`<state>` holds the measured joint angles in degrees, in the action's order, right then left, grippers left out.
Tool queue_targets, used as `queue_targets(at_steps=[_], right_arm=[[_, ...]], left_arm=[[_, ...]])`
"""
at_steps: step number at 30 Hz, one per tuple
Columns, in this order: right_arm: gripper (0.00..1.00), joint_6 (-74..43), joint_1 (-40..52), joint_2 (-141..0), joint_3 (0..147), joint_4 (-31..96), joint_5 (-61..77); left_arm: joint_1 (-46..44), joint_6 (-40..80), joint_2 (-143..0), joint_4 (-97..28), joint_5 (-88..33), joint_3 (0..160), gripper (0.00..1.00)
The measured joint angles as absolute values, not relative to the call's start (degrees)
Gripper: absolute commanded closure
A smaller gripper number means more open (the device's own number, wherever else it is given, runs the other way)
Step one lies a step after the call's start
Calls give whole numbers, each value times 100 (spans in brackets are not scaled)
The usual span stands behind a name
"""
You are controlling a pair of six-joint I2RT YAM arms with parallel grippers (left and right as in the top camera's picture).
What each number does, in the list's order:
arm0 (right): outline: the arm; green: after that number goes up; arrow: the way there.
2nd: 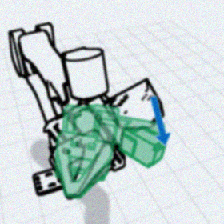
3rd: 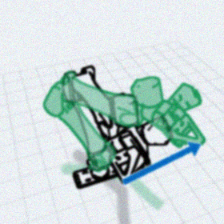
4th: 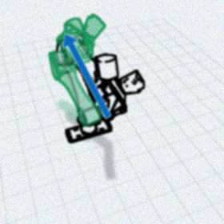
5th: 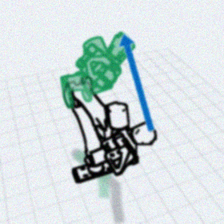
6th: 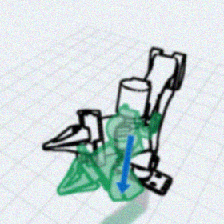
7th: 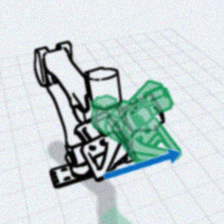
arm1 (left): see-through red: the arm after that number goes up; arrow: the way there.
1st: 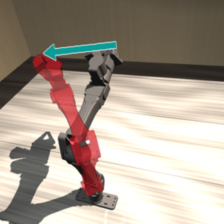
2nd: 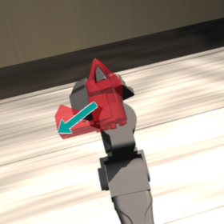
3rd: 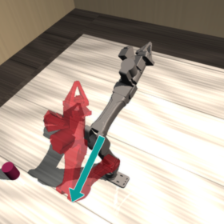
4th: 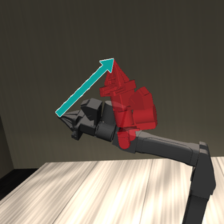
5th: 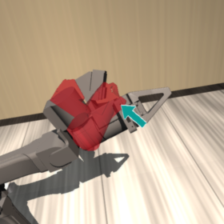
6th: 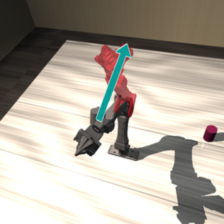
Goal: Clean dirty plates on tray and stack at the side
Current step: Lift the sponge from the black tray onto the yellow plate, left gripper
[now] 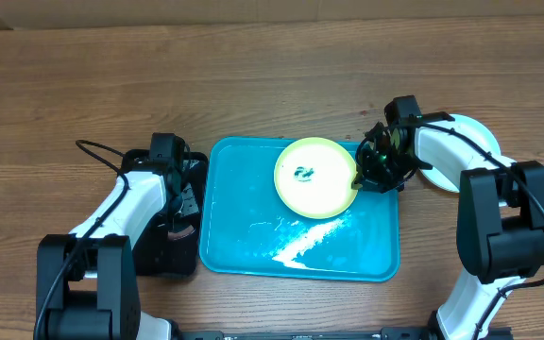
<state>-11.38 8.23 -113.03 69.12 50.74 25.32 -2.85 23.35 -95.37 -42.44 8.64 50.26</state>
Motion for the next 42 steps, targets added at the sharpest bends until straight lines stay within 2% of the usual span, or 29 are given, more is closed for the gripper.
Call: queue_targets(at_steps=[11, 18, 32, 42], right_arm=[[96, -1162, 834, -11306, 6912, 5107, 2547], [96, -1173, 834, -11306, 6912, 5105, 2550], [96, -1177, 836, -11310, 6912, 5087, 2554], [96, -1103, 952, -11312, 6912, 5089, 2639]], left_arm=[[-285, 2335, -9688, -5468, 956, 6104, 96], [-285, 2292, -9688, -5662, 941, 6755, 96], [-353, 1605, -9688, -5610, -617, 7135, 96], [-1376, 1004, -9688, -4827, -1876, 7146, 96]])
